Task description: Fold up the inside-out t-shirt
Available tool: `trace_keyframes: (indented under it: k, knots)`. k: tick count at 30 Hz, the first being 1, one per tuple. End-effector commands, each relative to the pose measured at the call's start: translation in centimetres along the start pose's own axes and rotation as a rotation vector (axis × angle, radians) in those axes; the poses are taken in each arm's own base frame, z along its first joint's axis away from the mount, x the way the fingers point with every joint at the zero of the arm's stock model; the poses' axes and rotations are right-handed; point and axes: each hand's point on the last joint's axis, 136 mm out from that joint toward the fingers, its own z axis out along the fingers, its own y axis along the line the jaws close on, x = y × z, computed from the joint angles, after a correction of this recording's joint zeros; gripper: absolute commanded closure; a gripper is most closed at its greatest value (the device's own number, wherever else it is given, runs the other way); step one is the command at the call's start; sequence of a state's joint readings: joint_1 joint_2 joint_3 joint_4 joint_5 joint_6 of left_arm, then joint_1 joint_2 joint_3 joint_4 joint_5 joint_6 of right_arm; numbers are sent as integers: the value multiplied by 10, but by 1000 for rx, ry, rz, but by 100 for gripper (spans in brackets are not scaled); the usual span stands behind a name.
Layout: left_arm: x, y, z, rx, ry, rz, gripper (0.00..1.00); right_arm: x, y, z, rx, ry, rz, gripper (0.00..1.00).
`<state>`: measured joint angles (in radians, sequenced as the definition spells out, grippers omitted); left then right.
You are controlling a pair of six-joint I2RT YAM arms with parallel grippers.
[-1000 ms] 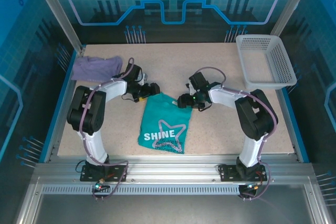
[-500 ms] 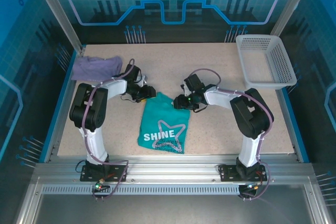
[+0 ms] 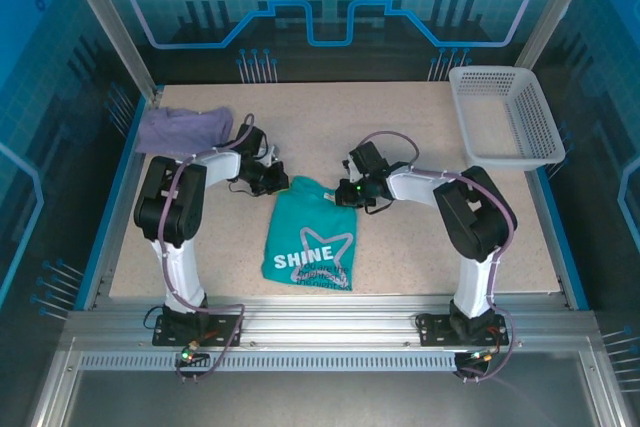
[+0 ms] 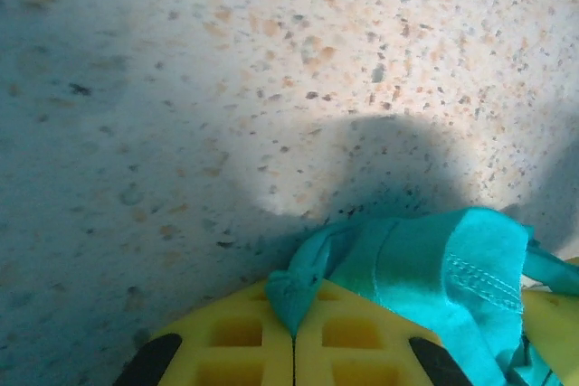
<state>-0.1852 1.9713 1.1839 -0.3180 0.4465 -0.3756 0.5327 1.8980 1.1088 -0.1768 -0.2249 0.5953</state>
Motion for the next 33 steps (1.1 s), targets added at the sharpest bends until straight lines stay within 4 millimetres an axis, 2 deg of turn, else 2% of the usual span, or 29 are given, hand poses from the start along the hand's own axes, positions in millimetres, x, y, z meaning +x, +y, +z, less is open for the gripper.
trace_keyframes:
  k: [1,4,10,15,19,22,24,27,31,33]
  knots:
    - [-2,-13,-4,73,-9,-10,100,-23,16,-21,-52,-95,-35,100]
    - [-19,-36,-27,121,-81,20,100,-42,25,-44,-87,-167,-51,100]
    - [-62,-76,-85,189,-253,66,100,-91,40,-96,-144,-338,-90,100]
    - [-105,-125,-134,260,-383,130,100,-147,63,-137,-164,-466,-194,100]
    - [-139,-166,-176,307,-480,196,100,-196,87,-180,-201,-575,-288,100]
    - [-150,-189,-203,341,-540,235,100,-216,106,-206,-230,-631,-365,100]
    - [-149,-196,-214,357,-562,254,100,-216,116,-211,-256,-638,-409,100]
    - [-133,-185,-207,361,-565,250,100,-200,110,-199,-254,-612,-433,100]
    - [-92,-154,-181,382,-537,206,100,-153,88,-167,-258,-541,-421,100]
    - [-59,-143,-170,398,-504,186,100,-117,78,-151,-265,-483,-401,100]
